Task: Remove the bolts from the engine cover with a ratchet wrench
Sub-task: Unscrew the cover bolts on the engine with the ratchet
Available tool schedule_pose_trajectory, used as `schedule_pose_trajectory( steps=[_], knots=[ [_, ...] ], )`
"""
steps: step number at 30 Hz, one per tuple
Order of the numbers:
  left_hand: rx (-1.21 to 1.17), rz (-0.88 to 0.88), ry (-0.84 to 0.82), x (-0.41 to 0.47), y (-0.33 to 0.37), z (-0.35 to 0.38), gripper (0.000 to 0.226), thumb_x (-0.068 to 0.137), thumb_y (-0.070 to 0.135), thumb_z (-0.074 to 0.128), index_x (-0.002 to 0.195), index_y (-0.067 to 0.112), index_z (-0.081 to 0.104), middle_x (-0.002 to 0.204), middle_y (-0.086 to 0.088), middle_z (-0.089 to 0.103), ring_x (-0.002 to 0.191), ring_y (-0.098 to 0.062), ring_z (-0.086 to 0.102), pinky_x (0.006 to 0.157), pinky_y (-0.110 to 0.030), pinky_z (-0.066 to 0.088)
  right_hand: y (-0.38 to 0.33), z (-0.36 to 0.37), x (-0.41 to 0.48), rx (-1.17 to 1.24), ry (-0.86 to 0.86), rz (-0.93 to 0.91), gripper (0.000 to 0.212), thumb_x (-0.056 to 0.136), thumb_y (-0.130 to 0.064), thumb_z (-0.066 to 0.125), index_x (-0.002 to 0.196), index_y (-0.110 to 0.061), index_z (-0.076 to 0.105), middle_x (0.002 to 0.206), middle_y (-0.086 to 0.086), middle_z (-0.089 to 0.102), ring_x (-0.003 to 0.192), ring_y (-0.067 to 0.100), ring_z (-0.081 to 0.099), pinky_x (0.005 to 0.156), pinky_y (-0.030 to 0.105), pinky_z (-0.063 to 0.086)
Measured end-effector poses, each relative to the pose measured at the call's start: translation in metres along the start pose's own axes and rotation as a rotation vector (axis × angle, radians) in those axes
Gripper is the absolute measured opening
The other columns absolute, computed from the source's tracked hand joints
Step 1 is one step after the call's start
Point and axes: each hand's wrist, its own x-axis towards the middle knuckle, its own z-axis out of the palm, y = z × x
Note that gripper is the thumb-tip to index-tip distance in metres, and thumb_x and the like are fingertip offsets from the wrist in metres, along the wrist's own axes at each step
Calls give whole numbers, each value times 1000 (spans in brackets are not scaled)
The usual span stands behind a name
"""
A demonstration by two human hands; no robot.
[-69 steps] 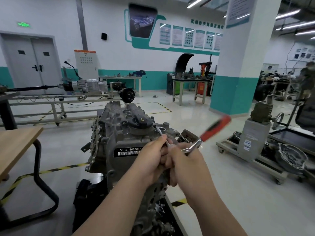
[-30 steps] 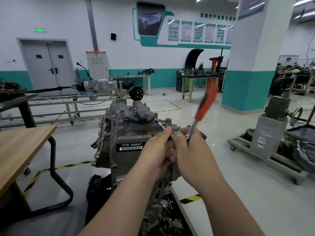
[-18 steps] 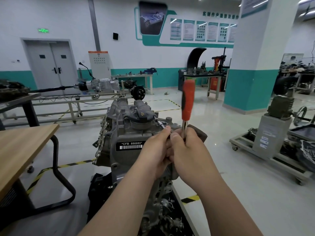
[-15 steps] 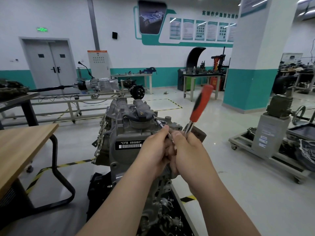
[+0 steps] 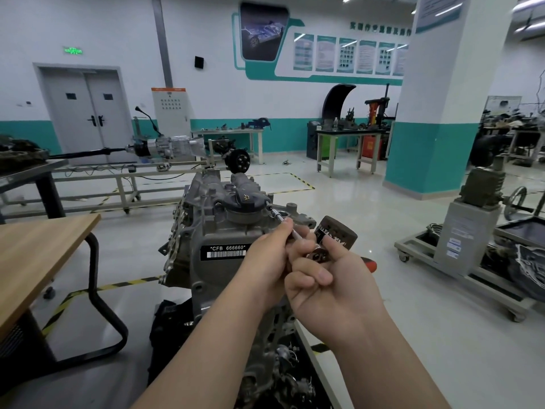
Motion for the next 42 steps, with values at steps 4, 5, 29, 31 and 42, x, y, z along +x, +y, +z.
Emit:
schedule_pose_trajectory(
  steps=[4,5,29,31,42],
  knots=[
    [20,10,21,0,1,1,36,98,38,50,75,13,61,61,1,67,49,-9,61,48,-17,50,1,0,5,-114,12,-63,28,102,-38,36,111,-17,52,58,-2,51,26,7,29,31,16,29],
    [30,12,29,1,0,1,38,97,39,51,71,14,63,60,1,66,50,-10,61,48,-17,50,2,-1,6,-164,20,-88,28,102,-38,36,112,-17,52,58,-2,51,27,8,28,31,17,29],
    [38,59,-4,2,-6,-6,50,98,42,47,62,17,72,40,-1,40,36,-18,42,41,-20,34,8,-12,13,-984,177,-477,34,102,-32,41,87,-11,63,57,1,55,34,17,38,42,27,35],
    [48,56,-2,1,-5,-5,50,97,43,50,57,19,69,45,0,48,41,-17,50,43,-20,41,11,-8,12,-565,110,-312,35,103,-34,39,98,-7,61,57,3,52,30,14,31,36,24,32],
    [56,47,14,3,-5,-10,34,94,38,57,68,15,64,44,1,49,37,-10,49,40,-15,42,16,-14,6,-290,56,-81,50,100,-48,37,80,-10,63,56,0,51,30,10,32,33,20,34]
  ],
)
